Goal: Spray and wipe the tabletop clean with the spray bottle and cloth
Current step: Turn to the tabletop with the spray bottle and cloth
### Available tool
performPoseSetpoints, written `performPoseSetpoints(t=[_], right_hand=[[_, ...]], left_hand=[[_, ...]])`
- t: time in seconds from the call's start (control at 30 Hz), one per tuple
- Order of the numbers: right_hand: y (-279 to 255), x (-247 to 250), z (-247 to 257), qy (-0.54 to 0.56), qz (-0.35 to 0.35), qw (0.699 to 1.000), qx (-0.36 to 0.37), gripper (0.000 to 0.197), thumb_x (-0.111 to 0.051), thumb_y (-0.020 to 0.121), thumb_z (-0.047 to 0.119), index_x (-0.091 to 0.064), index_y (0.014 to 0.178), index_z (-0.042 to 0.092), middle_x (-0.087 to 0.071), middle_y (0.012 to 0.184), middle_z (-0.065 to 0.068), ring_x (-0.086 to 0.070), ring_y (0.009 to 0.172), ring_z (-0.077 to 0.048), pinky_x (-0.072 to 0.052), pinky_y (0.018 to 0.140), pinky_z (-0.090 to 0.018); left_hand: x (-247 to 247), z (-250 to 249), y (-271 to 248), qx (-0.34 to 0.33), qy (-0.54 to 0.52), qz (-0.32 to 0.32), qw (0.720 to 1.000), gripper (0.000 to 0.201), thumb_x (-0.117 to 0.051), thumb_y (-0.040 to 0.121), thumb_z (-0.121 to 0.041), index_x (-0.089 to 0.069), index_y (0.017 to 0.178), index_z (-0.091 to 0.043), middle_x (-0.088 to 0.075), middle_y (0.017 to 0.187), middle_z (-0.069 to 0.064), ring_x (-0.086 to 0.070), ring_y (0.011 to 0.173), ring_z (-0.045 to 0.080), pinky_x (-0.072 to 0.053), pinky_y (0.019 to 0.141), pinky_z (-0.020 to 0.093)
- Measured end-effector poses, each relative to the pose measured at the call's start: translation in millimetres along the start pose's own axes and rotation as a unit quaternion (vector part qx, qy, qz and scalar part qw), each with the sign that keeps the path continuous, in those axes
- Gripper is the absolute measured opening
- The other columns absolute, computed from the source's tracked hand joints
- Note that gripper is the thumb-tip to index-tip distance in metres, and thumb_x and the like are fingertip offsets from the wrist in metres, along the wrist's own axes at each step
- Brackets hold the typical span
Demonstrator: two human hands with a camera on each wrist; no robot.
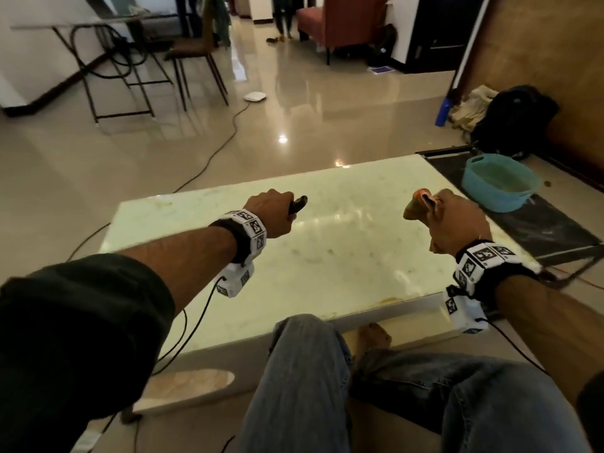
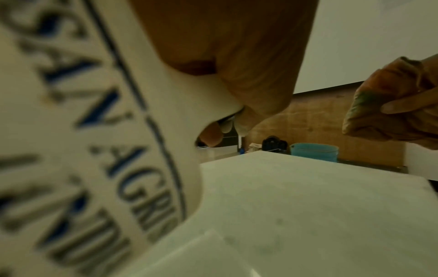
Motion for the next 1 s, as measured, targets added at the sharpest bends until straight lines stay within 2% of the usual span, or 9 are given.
performPoseSetpoints(t=[0.2, 0.37, 0.47, 0.6, 0.73, 0.87, 1.0], right_hand=[[-2, -18, 63, 0.017, 0.011, 0.999, 0.047, 0.012, -0.051, 0.083, 0.018, -0.051, 0.095, 0.016, -0.065, 0.08, -0.009, -0.063, 0.075, -0.035, -0.052, 0.065, -0.038], [-6, -32, 95, 0.024, 0.029, 0.997, 0.072, 0.013, -0.051, 0.08, 0.02, -0.049, 0.093, 0.022, -0.065, 0.075, -0.006, -0.063, 0.066, -0.03, -0.055, 0.065, -0.038], [-6, -34, 108, 0.029, 0.022, 0.996, 0.082, 0.013, -0.052, 0.08, 0.02, -0.049, 0.093, 0.021, -0.065, 0.076, -0.007, -0.064, 0.067, -0.031, -0.056, 0.066, -0.041], [-3, -34, 112, 0.026, 0.019, 0.996, 0.083, 0.01, -0.052, 0.082, 0.025, -0.048, 0.091, 0.022, -0.065, 0.074, -0.007, -0.064, 0.063, -0.03, -0.057, 0.065, -0.042], [-3, -28, 108, 0.023, 0.021, 0.996, 0.089, 0.014, -0.053, 0.083, 0.027, -0.05, 0.094, 0.018, -0.066, 0.082, -0.01, -0.064, 0.071, -0.034, -0.057, 0.068, -0.045], [-10, -15, 75, 0.001, 0.018, 0.997, 0.069, 0.018, -0.055, 0.084, 0.022, -0.051, 0.098, 0.013, -0.065, 0.092, -0.014, -0.063, 0.081, -0.038, -0.051, 0.067, -0.039], [-14, -6, 47, -0.018, 0.023, 0.998, 0.046, 0.018, -0.054, 0.083, 0.017, -0.051, 0.1, 0.012, -0.064, 0.097, -0.015, -0.061, 0.087, -0.04, -0.046, 0.066, -0.038]], left_hand=[[-13, 114, -79, 0.108, 0.007, 0.011, 0.994, 0.027, -0.055, 0.1, -0.037, -0.057, 0.113, -0.013, -0.063, 0.105, 0.012, -0.052, 0.081, 0.031, -0.042, 0.072, 0.036], [-24, 184, -138, 0.179, 0.018, 0.02, 0.983, 0.023, -0.056, 0.098, -0.033, -0.056, 0.11, -0.014, -0.065, 0.105, 0.012, -0.053, 0.08, 0.03, -0.043, 0.072, 0.036], [-28, 209, -162, 0.204, 0.025, 0.024, 0.978, 0.025, -0.057, 0.099, -0.036, -0.057, 0.112, -0.014, -0.066, 0.105, 0.012, -0.053, 0.08, 0.03, -0.041, 0.071, 0.035], [-37, 216, -175, 0.209, 0.033, 0.045, 0.976, 0.023, -0.055, 0.099, -0.034, -0.058, 0.111, -0.014, -0.065, 0.104, 0.012, -0.055, 0.079, 0.03, -0.043, 0.071, 0.036], [-47, 189, -163, 0.158, 0.023, 0.065, 0.985, 0.023, -0.056, 0.099, -0.036, -0.06, 0.112, -0.017, -0.063, 0.096, 0.007, -0.056, 0.079, 0.03, -0.043, 0.07, 0.034], [-60, 97, -124, 0.005, 0.014, 0.097, 0.995, 0.017, -0.056, 0.099, -0.032, -0.057, 0.107, -0.017, -0.067, 0.096, 0.005, -0.057, 0.079, 0.028, -0.043, 0.068, 0.033], [-55, 4, -88, -0.09, -0.007, 0.09, 0.992, 0.014, -0.056, 0.1, -0.032, -0.056, 0.104, -0.019, -0.059, 0.084, 0.001, -0.055, 0.073, 0.026, -0.04, 0.065, 0.032]])
Point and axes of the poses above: each hand's wrist, its own y-axis towards the middle knuckle, its own x-axis out of the back of the hand, z = x × y, the point moved 6 cm from there along y, towards the middle knuckle
